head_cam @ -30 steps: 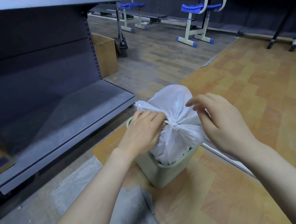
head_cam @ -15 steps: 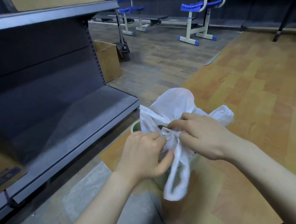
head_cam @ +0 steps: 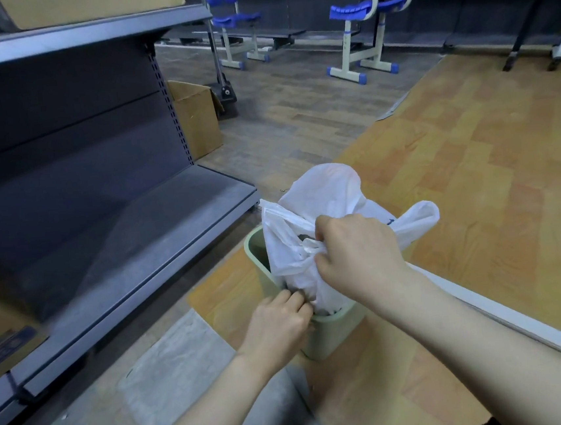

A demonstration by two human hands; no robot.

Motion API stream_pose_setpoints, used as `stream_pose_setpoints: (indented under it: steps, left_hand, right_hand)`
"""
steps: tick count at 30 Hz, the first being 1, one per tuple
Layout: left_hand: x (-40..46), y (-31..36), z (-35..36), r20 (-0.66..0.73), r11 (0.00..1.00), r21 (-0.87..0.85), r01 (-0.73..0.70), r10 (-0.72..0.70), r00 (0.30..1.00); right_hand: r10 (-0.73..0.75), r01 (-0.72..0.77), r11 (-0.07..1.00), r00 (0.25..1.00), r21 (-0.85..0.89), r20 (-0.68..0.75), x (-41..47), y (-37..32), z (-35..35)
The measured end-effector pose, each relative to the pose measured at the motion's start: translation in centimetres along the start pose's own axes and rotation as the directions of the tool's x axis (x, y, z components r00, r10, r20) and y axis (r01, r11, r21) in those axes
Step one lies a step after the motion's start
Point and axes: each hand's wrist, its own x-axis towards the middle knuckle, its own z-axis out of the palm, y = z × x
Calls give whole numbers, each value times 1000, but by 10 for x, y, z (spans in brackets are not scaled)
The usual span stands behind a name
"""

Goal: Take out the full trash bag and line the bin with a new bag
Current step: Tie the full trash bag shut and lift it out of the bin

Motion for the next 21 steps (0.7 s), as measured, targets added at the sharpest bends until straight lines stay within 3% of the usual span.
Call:
stream_pose_setpoints:
  steps: [3,10,15,21]
  left_hand:
    - [0,2,6,-54,999,37,0,2,999]
    - [4,13,19,-243,999,9,53,-49,969]
    - [5,21,28,-271,1000,18,3,2,963]
    - [11,27,34,-327,998,-54,-13,-5,945]
  right_hand:
    - [30,-30,997,1000,-64,5,0,-7,2]
    - [-18,29,997,989,68,-148,14,17,2]
    - [-82,122,984,957,132,-277,18,29,-12]
    - [-102,101,995,967,-18,-235,23,39,-18]
